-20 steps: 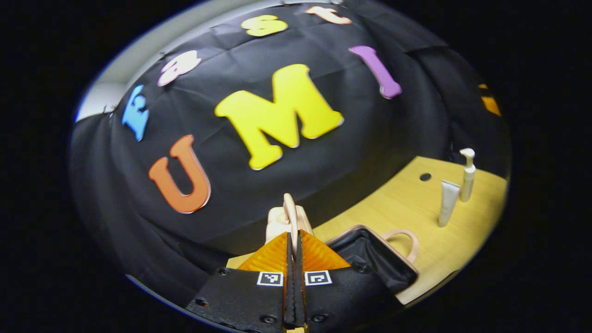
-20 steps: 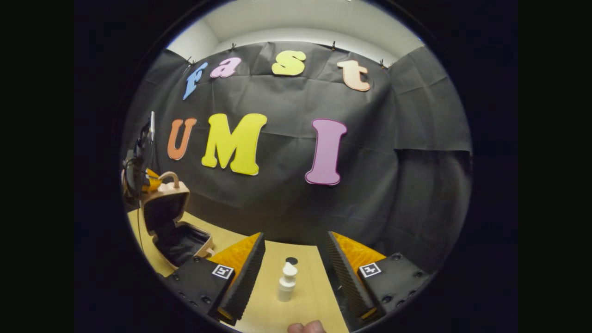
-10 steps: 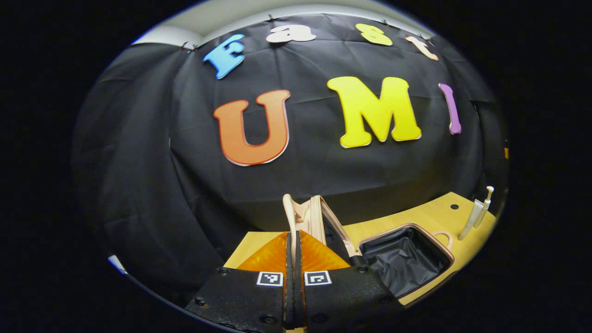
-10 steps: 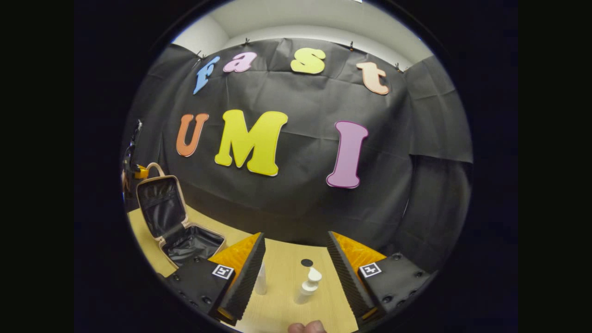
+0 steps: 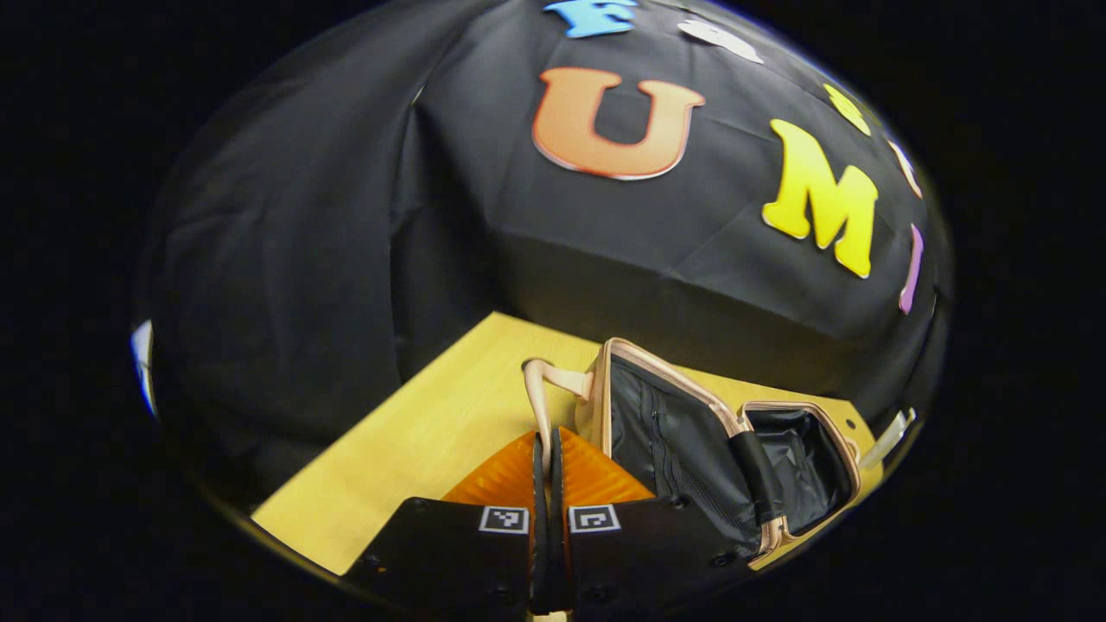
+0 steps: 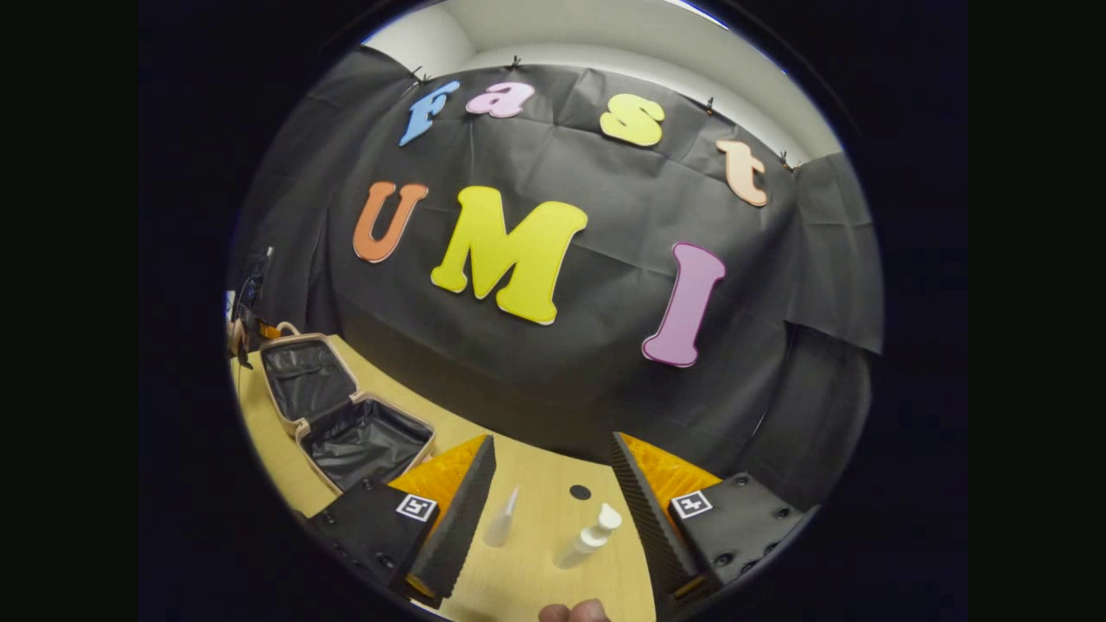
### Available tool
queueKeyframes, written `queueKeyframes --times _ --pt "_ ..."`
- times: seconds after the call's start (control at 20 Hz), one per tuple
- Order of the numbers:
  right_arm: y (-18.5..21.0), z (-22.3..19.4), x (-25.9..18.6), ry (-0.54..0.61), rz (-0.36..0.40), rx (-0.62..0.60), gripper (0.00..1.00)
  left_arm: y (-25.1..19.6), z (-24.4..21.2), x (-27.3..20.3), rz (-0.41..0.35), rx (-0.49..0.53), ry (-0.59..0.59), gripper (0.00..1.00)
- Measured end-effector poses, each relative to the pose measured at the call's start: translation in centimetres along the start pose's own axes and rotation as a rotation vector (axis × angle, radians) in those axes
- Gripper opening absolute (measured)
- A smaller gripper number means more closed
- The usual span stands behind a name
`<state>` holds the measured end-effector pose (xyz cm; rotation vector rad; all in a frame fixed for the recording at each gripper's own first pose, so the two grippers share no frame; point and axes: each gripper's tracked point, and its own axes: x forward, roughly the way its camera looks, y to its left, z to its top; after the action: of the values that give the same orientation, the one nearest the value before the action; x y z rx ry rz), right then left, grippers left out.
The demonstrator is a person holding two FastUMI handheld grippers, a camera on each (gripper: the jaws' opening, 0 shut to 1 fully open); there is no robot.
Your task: First open the suitcase, pack the skin care products into it, and then close the suitcase.
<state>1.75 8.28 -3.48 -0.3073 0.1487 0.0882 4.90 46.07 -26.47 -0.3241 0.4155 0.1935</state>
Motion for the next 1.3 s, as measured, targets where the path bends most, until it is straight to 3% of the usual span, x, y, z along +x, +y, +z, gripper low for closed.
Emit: queueKeyframes --times 0.3,0.35,0.4,0.45,0.5,0.55,0.75,0.85,1.0,1.3 --pt "1.2 0.3 -0.3 0.011 0.011 -0.029 0.8 1.5 -4.2 2.9 -0.026 -0.186 0.092 0.08" --pt "1.4 0.6 -0.4 0.007 0.013 -0.026 0.8 1.8 -4.4 2.6 -0.01 -0.207 0.115 0.19" --pt "1.7 0.7 -0.4 0.004 0.02 -0.017 0.8 1.9 -4.5 2.2 0.017 -0.2 0.134 0.13" --pt "1.9 1.0 -0.4 -0.002 0.026 -0.007 0.8 2.0 -4.5 1.8 0.065 -0.155 0.141 0.18" --pt "2.1 1.2 -0.4 -0.011 0.03 0.002 0.8 1.7 -3.8 1.1 0.084 -0.11 0.133 0.1" --pt "2.1 1.4 -0.5 -0.021 0.033 0.012 0.8 0.2 -2.8 0.4 0.076 -0.088 0.11 0.42" --pt "1.5 0.6 -0.4 -0.02 0.042 0.09 0.8 -8.1 3.8 -5.2 0.045 0.09 -0.076 0.85" --pt "-0.1 -0.1 -1.0 -0.021 0.031 0.127 0.8 -13.7 5.7 -8.1 0.025 0.152 -0.159 0.96" --pt "-2.9 -1.3 -1.4 -0.021 0.016 0.187 0.8 -22.8 5.8 -11.4 0.002 0.198 -0.239 0.96" --pt "-9.1 -6.6 -2.3 0.038 -0.038 0.261 0.8 -39.3 -1.0 -14.9 -0.097 0.285 -0.259 0.96"
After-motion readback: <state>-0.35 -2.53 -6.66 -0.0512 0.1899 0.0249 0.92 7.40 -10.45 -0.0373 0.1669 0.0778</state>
